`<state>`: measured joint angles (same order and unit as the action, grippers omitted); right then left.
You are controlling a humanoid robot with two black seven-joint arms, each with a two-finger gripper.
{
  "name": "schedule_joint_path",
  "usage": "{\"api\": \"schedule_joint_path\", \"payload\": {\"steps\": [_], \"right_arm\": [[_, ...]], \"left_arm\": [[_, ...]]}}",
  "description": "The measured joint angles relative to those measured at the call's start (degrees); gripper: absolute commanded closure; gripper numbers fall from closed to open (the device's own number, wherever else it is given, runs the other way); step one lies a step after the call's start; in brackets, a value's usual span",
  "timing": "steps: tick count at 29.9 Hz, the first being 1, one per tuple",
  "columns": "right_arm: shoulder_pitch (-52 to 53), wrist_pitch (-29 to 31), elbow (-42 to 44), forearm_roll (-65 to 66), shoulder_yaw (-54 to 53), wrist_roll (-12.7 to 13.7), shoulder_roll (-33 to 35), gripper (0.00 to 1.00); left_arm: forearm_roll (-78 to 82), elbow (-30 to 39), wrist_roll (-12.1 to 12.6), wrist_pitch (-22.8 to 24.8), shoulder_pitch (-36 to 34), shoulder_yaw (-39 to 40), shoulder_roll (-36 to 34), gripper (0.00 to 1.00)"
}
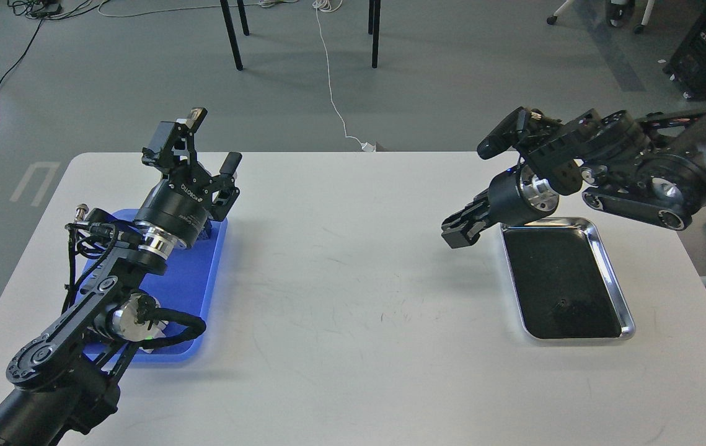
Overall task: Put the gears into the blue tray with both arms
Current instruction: 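Carry the black gear to the table center and release it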
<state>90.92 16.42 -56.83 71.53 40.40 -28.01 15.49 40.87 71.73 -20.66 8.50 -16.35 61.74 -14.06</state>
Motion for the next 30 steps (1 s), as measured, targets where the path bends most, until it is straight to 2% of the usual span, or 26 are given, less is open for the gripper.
{"api": "schedule_joint_path", "payload": {"steps": [6,8,16,23,30], "right_arm": [[0.0,-0.1,3.5,-3.9,2.2,0.0,-12.8,0.84],[-0.7,-0.4,5.6,-4.5,4.3,0.0,-14.7,0.84],[-6.7,-1.1,12.4,-5.7,6.1,0.0,-15.5,0.84],[-7.6,-2.1,10.6,-14.1,5.5,0.0,-15.5,0.84],[-7.5,-2.3,6.2,-16.2,4.9,0.0,-15.5,0.83]], "left_arm": [[0.0,0.0,-0.1,-0.2,0.3,0.2,-0.6,0.02],[0.0,0.0,-0.1,-0.2,0.6,0.3,-1.1,0.02],[-0.2,0.9,-0.3,-0.2,1.4,0.9,-1.9,0.02],[-0.2,1.0,-0.3,-0.2,1.5,1.0,-1.9,0.02],[-0.2,1.0,-0.3,-0.2,1.5,0.9,-1.6,0.02]]}}
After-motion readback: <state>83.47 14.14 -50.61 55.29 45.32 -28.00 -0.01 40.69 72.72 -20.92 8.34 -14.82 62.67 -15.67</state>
